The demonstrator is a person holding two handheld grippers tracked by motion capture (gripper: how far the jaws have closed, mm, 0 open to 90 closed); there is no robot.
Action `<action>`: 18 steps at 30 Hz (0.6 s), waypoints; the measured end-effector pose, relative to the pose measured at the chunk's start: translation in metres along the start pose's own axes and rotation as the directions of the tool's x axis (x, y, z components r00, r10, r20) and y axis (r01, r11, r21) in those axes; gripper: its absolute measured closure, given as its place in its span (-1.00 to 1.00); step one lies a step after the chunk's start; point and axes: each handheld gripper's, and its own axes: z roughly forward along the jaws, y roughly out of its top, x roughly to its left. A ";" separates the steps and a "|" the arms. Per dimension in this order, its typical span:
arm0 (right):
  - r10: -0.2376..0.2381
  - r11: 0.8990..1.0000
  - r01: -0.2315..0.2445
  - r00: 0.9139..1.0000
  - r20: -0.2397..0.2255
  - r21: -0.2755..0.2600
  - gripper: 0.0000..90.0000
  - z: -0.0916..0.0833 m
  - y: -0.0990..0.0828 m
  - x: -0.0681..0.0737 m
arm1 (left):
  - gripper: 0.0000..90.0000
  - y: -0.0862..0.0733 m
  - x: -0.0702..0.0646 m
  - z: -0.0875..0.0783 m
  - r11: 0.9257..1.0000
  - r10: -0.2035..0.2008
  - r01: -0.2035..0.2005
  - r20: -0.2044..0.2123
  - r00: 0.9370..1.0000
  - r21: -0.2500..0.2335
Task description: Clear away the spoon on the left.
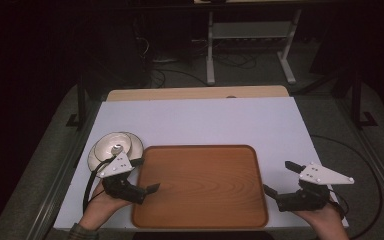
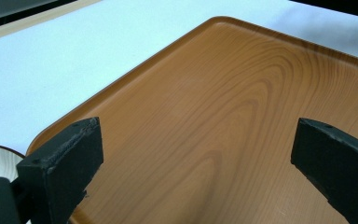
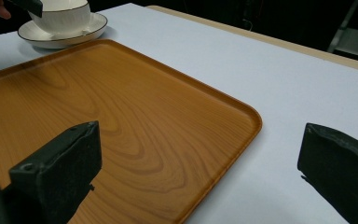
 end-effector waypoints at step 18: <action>0.005 1.000 -0.005 1.000 0.002 0.001 -1.00 0.001 0.000 -0.001 | 0.28 0.000 0.005 -0.014 0.999 -0.038 0.038 0.005 0.999 -0.002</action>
